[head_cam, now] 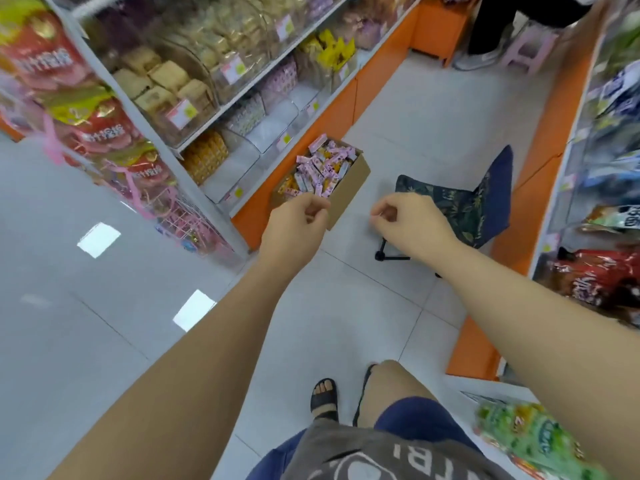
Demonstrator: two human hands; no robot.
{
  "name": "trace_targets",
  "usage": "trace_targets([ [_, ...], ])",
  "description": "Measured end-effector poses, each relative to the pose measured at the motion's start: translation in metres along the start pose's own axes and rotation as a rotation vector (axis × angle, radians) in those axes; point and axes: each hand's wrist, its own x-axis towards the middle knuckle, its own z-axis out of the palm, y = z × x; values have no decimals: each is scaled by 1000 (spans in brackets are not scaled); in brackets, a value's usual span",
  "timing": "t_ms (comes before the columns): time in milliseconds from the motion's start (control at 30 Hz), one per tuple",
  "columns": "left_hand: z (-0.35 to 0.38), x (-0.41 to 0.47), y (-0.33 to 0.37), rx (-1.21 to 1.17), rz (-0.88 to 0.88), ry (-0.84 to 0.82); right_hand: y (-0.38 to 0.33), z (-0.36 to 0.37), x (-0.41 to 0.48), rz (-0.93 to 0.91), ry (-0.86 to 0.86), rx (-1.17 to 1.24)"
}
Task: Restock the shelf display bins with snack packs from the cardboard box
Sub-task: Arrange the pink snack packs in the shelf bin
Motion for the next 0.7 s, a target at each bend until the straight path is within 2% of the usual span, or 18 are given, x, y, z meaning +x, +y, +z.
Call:
trace_targets([
  [267, 22, 129, 29, -11, 21, -49, 26, -30, 119, 51, -5, 28],
  [433, 46, 214, 61, -57, 9, -53, 46, -65, 206, 33, -6, 50],
  [700, 60, 333, 88, 26, 30, -75, 65, -101, 328, -37, -26, 9],
])
